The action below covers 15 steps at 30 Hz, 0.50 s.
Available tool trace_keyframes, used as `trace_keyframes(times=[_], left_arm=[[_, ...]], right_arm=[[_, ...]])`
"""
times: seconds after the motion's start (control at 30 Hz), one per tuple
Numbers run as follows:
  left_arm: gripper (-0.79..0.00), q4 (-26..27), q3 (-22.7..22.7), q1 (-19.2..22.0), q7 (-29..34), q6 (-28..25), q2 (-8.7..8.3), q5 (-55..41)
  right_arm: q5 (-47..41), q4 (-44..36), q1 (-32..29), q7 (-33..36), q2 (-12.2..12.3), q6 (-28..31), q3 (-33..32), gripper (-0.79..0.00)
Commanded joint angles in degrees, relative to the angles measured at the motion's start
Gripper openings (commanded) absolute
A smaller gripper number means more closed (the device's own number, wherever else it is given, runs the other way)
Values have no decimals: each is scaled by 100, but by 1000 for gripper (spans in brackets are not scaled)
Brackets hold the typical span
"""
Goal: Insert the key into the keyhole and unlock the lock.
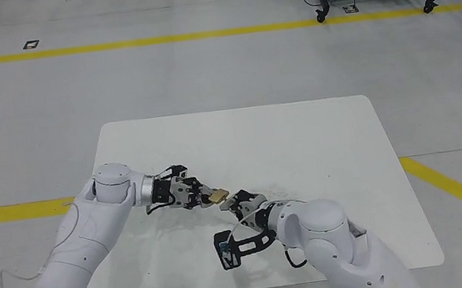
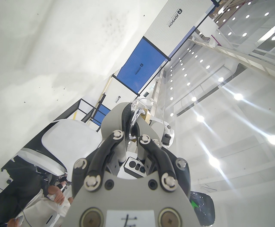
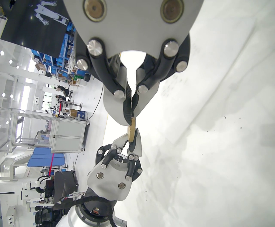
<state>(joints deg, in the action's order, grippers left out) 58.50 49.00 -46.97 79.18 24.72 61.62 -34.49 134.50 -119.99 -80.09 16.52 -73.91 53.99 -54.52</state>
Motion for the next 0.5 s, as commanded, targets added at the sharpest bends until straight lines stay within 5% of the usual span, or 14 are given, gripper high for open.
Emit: trace_keyframes(times=[0.0,0.47], left_arm=[[-785,17,-3,-4,-8,12,0,1],[-785,68,-28,-6,14,20,-6,8]], right_arm=[[-34,27,28,22,-3,10,17,-785],[-100,82,118,256,4,-24,116,-785]])
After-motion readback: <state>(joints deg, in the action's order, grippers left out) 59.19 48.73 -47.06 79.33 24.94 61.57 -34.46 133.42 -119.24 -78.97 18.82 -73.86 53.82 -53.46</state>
